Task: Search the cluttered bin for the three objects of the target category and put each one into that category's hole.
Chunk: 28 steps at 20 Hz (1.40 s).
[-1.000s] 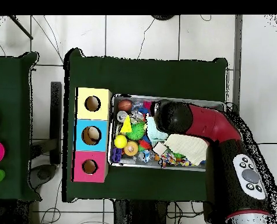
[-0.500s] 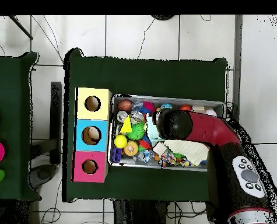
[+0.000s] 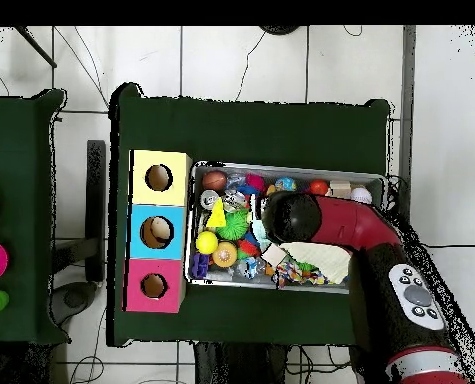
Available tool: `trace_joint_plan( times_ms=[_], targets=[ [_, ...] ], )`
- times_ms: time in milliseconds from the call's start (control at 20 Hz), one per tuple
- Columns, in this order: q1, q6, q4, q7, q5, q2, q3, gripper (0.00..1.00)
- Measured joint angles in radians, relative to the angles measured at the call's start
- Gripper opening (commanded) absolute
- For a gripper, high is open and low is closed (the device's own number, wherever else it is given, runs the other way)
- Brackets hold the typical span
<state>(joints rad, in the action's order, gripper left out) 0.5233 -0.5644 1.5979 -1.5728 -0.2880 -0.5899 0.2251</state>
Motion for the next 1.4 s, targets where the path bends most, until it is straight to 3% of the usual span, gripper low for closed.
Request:
trace_joint_plan(
  times_ms=[1000,1400],
  targets=[
    [0.000,0.001,0.031,0.000,-0.006,0.013,0.003,1.00],
    [0.000,0.023,0.068,0.000,-0.062,0.021,0.003,1.00]
  ],
)
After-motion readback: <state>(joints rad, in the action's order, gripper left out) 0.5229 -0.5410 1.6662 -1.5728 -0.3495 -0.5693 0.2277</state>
